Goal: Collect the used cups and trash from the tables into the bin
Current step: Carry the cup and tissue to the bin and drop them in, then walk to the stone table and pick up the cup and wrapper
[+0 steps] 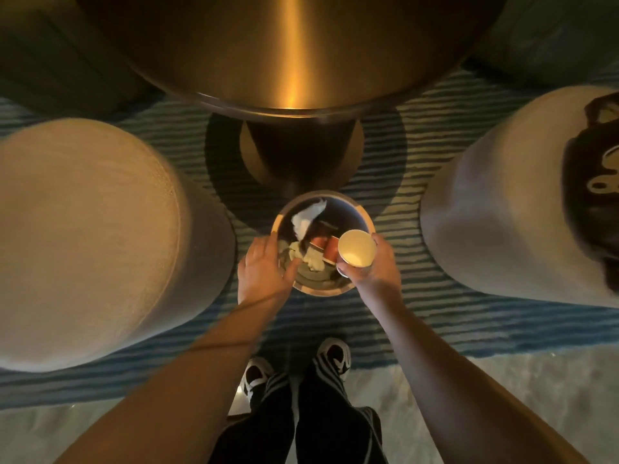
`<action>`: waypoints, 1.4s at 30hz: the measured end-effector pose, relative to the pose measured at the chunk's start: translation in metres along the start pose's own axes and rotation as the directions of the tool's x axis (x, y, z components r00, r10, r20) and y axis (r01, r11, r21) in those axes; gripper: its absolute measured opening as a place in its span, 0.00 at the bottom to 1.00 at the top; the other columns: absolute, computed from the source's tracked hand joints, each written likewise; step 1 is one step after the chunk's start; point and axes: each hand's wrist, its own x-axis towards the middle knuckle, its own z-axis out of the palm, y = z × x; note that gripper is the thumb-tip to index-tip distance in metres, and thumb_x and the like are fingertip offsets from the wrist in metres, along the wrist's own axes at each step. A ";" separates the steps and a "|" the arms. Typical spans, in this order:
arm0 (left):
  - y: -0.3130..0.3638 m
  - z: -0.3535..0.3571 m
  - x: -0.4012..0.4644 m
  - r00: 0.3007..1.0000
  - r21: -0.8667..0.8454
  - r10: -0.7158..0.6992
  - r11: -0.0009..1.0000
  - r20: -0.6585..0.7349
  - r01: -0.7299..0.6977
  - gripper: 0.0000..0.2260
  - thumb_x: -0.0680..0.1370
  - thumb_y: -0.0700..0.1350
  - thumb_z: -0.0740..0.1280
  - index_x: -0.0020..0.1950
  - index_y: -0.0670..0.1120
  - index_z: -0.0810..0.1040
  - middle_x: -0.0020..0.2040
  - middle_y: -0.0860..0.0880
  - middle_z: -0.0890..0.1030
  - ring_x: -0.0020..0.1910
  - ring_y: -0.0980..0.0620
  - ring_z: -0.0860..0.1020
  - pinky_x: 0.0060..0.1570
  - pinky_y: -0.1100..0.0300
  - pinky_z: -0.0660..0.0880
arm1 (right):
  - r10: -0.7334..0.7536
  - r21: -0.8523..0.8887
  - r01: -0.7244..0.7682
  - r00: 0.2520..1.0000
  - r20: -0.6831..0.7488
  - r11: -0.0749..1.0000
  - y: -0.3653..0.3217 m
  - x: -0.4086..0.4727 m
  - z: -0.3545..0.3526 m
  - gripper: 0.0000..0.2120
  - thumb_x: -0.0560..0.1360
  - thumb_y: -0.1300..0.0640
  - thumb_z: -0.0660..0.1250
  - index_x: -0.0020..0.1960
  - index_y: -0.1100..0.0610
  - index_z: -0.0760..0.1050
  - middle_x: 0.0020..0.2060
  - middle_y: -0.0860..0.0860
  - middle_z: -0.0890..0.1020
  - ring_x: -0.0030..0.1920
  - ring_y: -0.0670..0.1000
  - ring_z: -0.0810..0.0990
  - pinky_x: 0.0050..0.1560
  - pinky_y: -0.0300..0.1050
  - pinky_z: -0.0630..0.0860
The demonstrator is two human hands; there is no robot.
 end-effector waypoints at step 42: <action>-0.346 -0.432 -0.403 0.500 -0.354 -0.711 0.690 -0.495 0.632 0.32 0.77 0.64 0.53 0.74 0.46 0.61 0.73 0.46 0.66 0.73 0.48 0.60 0.71 0.46 0.57 | -0.721 0.056 0.927 0.250 0.646 0.371 -0.459 -0.447 0.244 0.29 0.78 0.42 0.58 0.76 0.51 0.56 0.75 0.51 0.61 0.74 0.50 0.58 0.70 0.42 0.55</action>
